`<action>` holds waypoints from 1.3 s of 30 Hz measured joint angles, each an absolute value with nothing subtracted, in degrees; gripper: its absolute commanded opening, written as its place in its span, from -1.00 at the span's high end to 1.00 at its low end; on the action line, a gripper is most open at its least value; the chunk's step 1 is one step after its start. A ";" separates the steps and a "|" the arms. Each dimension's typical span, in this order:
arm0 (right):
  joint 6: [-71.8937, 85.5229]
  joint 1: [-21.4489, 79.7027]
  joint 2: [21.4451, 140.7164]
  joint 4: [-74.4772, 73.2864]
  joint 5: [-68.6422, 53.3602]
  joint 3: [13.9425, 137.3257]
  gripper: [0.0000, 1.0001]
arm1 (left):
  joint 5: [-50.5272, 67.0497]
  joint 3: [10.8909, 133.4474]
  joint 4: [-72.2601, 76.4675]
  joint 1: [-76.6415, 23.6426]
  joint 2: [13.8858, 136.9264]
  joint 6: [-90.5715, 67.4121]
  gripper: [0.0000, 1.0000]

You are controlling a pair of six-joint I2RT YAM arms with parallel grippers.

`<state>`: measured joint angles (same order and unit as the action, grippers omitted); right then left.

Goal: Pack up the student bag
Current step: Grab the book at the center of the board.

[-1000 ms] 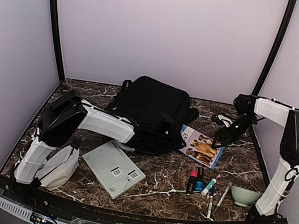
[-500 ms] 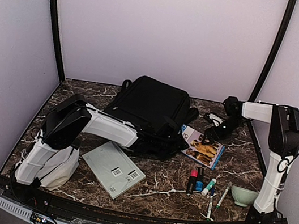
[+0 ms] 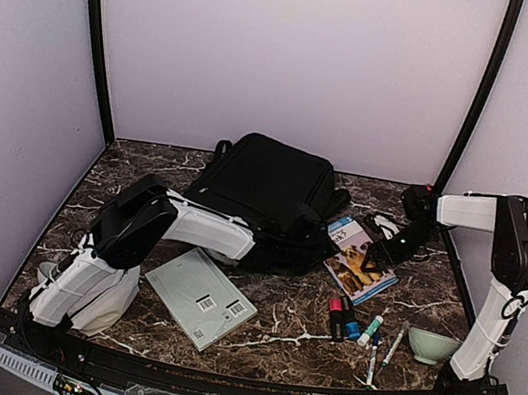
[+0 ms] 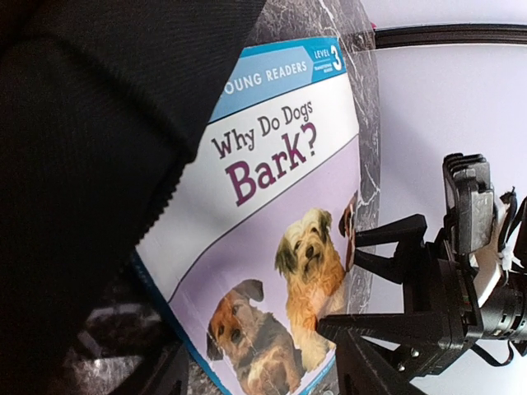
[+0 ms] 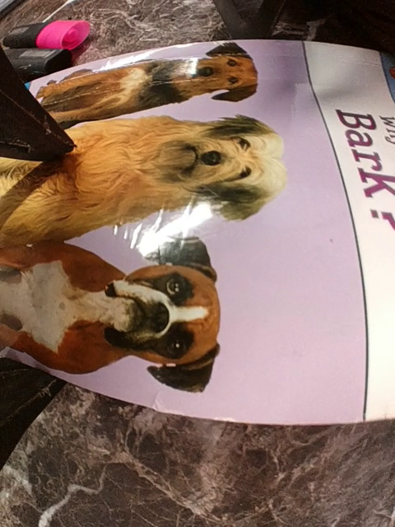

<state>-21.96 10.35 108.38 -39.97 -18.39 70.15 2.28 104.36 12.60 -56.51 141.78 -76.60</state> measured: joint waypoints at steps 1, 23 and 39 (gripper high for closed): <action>-21.89 10.35 108.20 -40.03 -18.39 69.95 -0.59 | 2.24 104.44 12.86 -56.45 141.91 -75.66 -0.13; -19.40 10.13 106.06 -40.53 -22.00 66.96 -0.53 | 3.90 105.08 22.44 -56.16 145.27 -70.70 0.06; -19.07 8.16 104.36 -42.87 -24.62 66.06 -0.76 | 7.14 105.01 24.73 -56.42 145.38 -66.81 0.91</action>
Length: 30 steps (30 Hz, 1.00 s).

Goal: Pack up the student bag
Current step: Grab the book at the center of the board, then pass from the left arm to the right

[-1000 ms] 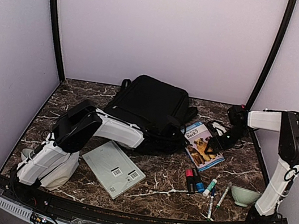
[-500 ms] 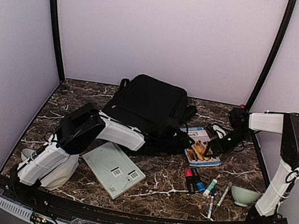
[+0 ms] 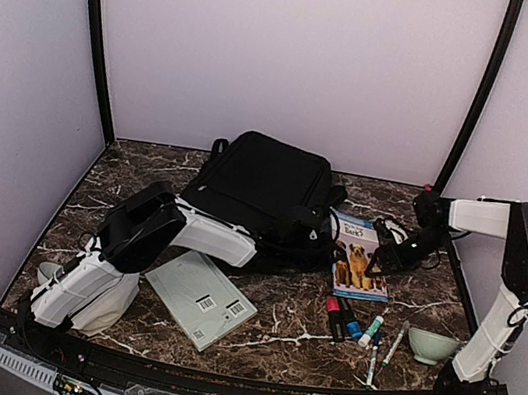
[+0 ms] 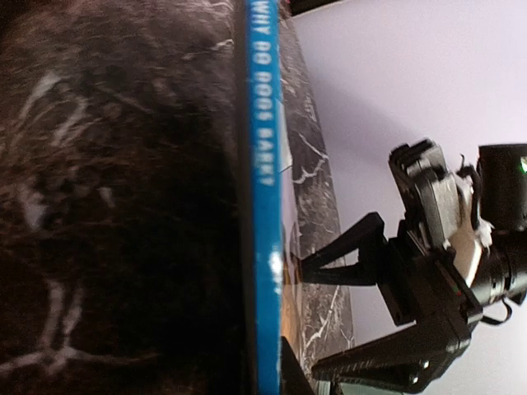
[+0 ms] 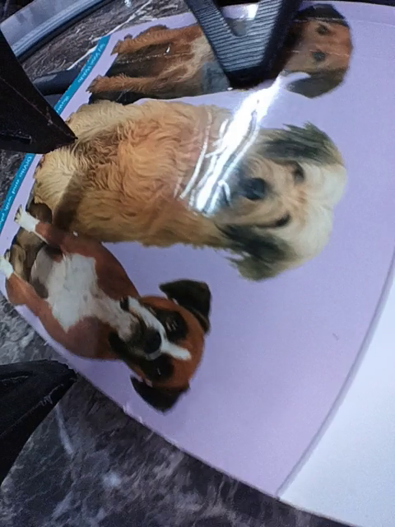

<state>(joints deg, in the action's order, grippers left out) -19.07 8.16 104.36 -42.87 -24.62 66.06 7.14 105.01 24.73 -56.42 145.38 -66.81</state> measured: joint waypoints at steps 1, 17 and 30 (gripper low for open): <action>-19.16 7.16 103.37 -43.48 -25.08 65.84 -0.78 | 7.99 104.95 25.93 -56.58 145.25 -65.78 0.95; -17.69 -1.67 79.88 -41.56 -37.54 67.90 -1.00 | 24.80 93.84 31.53 -56.60 127.79 -42.89 1.00; -8.58 5.28 81.80 -26.92 -57.91 66.13 -0.84 | 38.37 79.29 39.31 -43.77 111.13 -44.75 1.00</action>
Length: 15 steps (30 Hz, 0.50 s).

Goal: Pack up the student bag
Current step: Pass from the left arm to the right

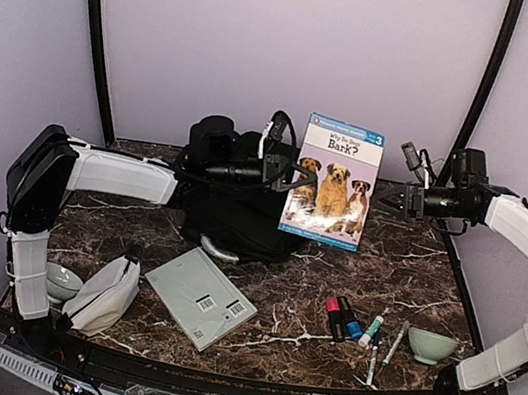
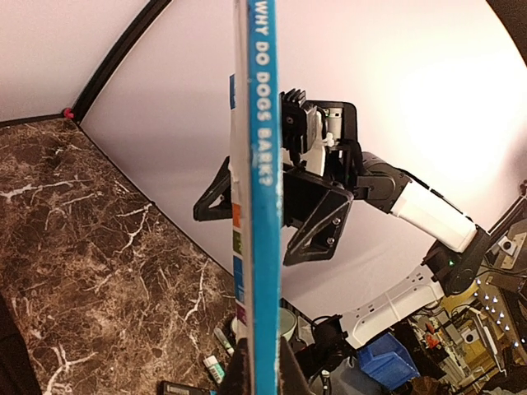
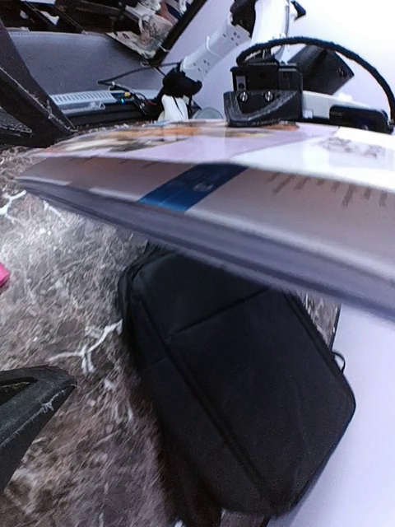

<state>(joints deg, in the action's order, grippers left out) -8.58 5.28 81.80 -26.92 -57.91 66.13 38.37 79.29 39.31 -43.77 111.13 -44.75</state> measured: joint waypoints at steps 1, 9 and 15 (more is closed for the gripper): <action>-7.84 6.96 82.37 -25.52 -59.13 66.13 -0.84 | 38.50 78.56 39.70 -43.77 110.59 -45.12 1.00; -1.54 15.92 84.60 -14.74 -66.32 66.04 -0.49 | 38.85 75.20 44.27 -44.07 109.67 -48.36 1.00; 8.64 16.23 84.84 -3.03 -68.69 61.21 -0.07 | 37.63 71.99 47.55 -42.61 109.47 -50.68 1.00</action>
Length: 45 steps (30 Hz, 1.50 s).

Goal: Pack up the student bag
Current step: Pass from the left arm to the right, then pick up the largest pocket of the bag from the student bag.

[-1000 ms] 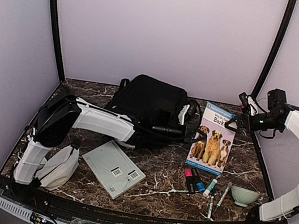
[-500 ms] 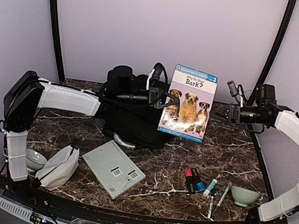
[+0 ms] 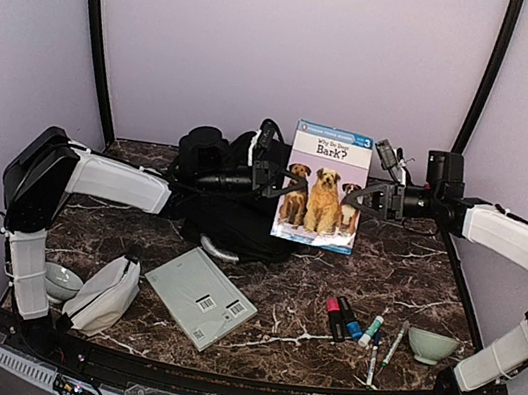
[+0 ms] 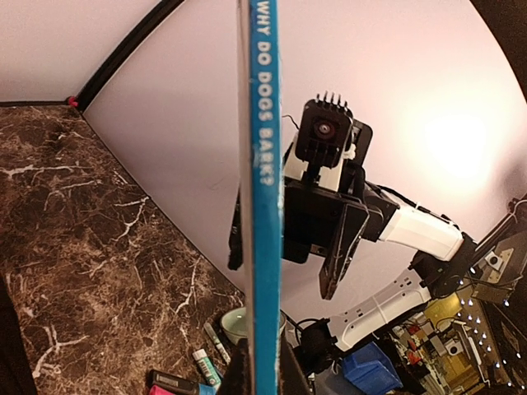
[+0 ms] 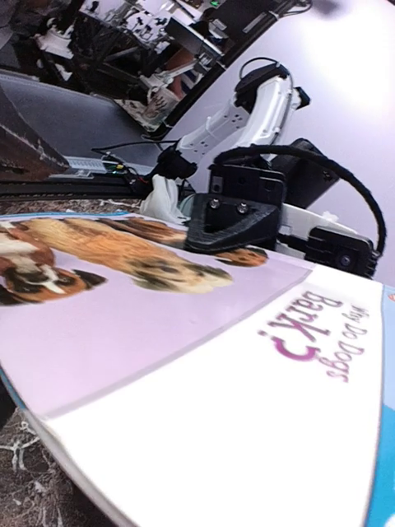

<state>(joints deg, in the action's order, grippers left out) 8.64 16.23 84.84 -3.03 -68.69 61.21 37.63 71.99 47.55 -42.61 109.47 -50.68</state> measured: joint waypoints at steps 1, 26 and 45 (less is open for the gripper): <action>10.02 16.21 84.84 -1.41 -68.79 60.27 0.03 | 37.34 71.59 47.66 -42.46 109.45 -50.83 1.00; 13.78 8.38 84.47 -6.52 -55.64 62.24 1.00 | 11.46 88.42 -8.01 -41.82 103.79 -3.40 -0.30; -0.64 7.60 79.40 -23.27 -51.31 60.36 1.00 | -5.54 93.95 -35.73 -41.63 118.10 31.07 -0.30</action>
